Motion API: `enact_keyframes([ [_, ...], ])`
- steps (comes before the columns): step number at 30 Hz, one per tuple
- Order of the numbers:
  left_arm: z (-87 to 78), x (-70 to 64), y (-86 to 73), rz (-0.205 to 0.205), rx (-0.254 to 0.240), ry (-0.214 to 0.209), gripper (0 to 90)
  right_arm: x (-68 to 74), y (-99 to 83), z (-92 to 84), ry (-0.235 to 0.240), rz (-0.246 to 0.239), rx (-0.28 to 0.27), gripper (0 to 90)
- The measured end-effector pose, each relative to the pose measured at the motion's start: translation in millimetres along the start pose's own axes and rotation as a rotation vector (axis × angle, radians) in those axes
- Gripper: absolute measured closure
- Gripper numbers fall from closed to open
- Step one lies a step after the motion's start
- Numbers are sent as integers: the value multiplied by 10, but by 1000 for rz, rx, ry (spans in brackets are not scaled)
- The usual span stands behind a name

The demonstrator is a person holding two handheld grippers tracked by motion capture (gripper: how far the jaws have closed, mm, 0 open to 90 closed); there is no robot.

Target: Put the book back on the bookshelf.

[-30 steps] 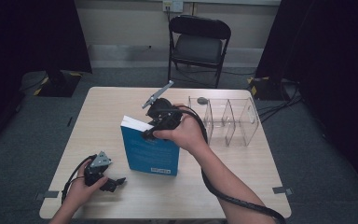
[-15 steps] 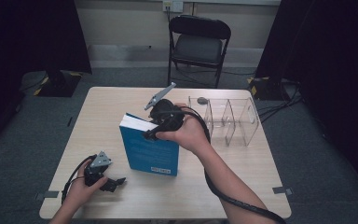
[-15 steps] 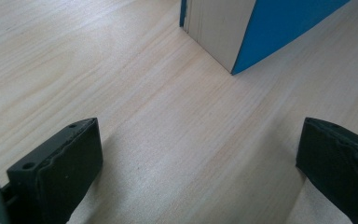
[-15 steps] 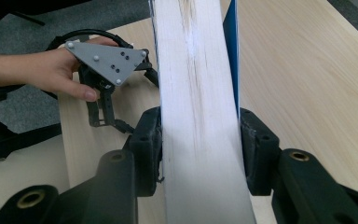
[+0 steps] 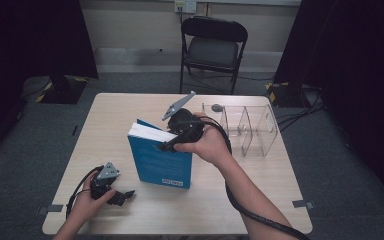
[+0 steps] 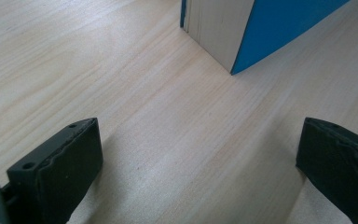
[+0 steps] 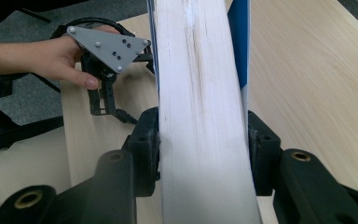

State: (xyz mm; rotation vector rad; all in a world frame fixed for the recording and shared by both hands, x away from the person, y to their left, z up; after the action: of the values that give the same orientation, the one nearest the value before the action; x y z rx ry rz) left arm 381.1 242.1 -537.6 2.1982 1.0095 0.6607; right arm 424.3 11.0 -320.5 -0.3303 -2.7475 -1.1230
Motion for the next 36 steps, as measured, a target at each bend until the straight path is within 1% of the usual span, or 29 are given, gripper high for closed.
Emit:
enact_keyframes([
  [2, 0, 0, 0, 1, 0, 0, 0, -2, -6, 5, 7, 10, -13, 549],
  [4, 0, 0, 0, 1, 0, 0, 0, -17, -30, 2, 9, 17, -13, 538],
  [5, 9, -4, 1, -5, -11, 4, 0, -21, -39, 5, 11, 17, -16, 533],
  [6, 9, -3, 1, -5, -12, 3, 0, -24, -61, 8, 10, 14, -7, 532],
  [8, 8, -4, 1, -5, -12, 3, 0, -26, -89, 13, 10, 8, -7, 533],
  [11, 9, -4, 1, -5, -12, 3, 0, -19, -122, 26, 15, 23, -6, 532],
  [12, 9, -4, 1, -6, -12, 3, 0, -22, -133, 25, 14, 21, 4, 529],
  [14, 9, -4, 1, -6, -12, 3, 0, -26, -140, 31, 16, 20, 3, 518],
  [15, 9, -4, 1, -6, -12, 3, 0, -30, -149, 35, 12, 29, 13, 509],
  [17, 9, -4, 1, -6, -12, 3, 0, -47, -166, 52, 9, 24, 21, 509],
  [18, 9, -4, 1, -6, -12, 3, 0, -46, -173, 54, 14, 37, 21, 509],
  [20, 9, -4, 1, -6, -12, 3, 0, -62, -180, 59, 22, 42, 13, 508],
  [22, 9, -4, 1, -6, -12, 3, 0, -66, -185, 66, 25, 51, 17, 509],
  [23, 8, -4, 1, -5, -12, 3, 0, -74, -184, 74, 27, 43, 18, 510],
  [28, 9, -4, 1, -6, -12, 3, 0, -81, -224, 138, 23, 47, 43, 499],
  [30, 9, -4, 1, -5, -12, 3, 0, -86, -230, 145, 31, 48, 33, 507],
  [36, 8, -5, 1, -6, -12, 4, 0, -88, -237, 154, 18, 33, 26, 504],
])
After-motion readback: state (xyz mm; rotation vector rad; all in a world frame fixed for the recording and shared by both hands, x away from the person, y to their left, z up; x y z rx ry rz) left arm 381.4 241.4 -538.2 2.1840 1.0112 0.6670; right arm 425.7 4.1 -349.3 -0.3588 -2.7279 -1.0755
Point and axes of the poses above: each handheld gripper's, and its own axes: z roughly forward along the jaws, y roughly out of its top, x roughly to its left, the point moved 5 cm from there along z, roughly forward along the jaws, and after that the axes turned 15 degrees about y, right-handed, at the moved point
